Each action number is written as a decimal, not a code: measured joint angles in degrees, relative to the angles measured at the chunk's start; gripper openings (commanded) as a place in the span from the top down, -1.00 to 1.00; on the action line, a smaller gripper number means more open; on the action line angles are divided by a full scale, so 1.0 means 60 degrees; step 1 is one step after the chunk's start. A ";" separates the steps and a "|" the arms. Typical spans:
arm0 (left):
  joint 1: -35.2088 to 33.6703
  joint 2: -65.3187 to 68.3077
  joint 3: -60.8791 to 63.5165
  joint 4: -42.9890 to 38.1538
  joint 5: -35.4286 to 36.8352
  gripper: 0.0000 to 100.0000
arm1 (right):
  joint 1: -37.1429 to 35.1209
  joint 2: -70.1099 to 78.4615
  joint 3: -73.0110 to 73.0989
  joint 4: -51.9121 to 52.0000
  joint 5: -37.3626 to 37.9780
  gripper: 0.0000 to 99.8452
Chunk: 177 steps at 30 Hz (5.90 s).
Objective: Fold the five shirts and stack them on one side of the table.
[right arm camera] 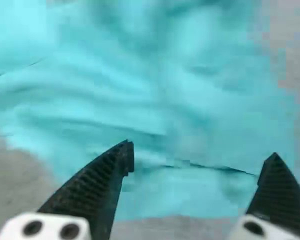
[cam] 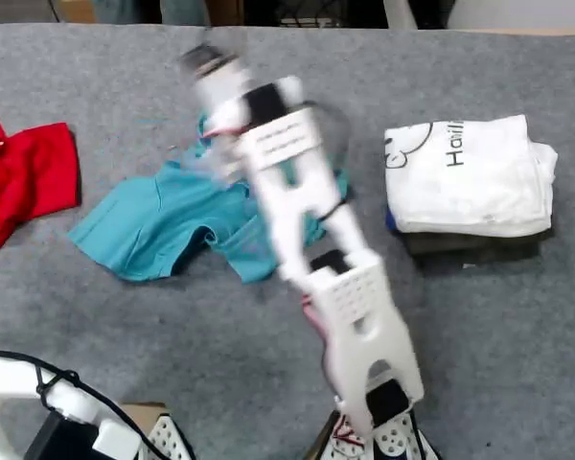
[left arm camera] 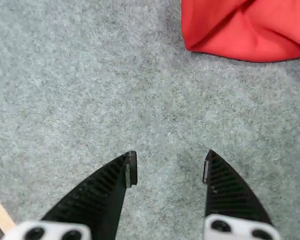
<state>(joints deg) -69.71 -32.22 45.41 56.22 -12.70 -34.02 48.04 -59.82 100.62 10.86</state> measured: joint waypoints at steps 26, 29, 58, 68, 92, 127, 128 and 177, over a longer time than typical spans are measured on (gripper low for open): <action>-0.0366 0.0000 0.0000 0.0000 0.0000 0.54 | -0.2491 0.2125 -0.4410 0.0044 -0.0132 0.98; -0.0396 0.0000 0.0000 0.0000 0.0000 0.54 | -0.2886 0.1026 -0.4718 0.0029 -0.0513 0.98; -0.0264 0.0015 0.0000 0.0000 0.0015 0.54 | 0.2886 -0.2051 0.2799 -0.0205 -0.1963 0.97; 0.2784 0.0015 -0.0645 0.1846 0.0821 0.54 | 0.4645 -0.1597 0.4337 0.0000 0.0630 0.36; 1.0564 0.5963 -0.2842 0.1685 0.3209 0.91 | 0.3311 -0.4132 0.2359 -0.0879 -0.1451 0.69; 0.7092 -0.1480 -0.0132 0.3634 0.1099 0.52 | 0.3634 -0.0821 0.6066 -0.0029 0.0073 0.97; 0.7048 -0.1377 -0.0293 0.3634 0.1099 0.52 | 0.3780 -0.1201 0.6667 -0.0029 0.0293 0.97; 0.8249 1.2777 -1.5868 0.6579 0.9480 0.77 | 0.5099 -0.6242 0.9744 -0.4615 0.2271 0.97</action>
<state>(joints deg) -20.22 44.44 -49.80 95.69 44.18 -3.43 10.59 -1.36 72.92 24.48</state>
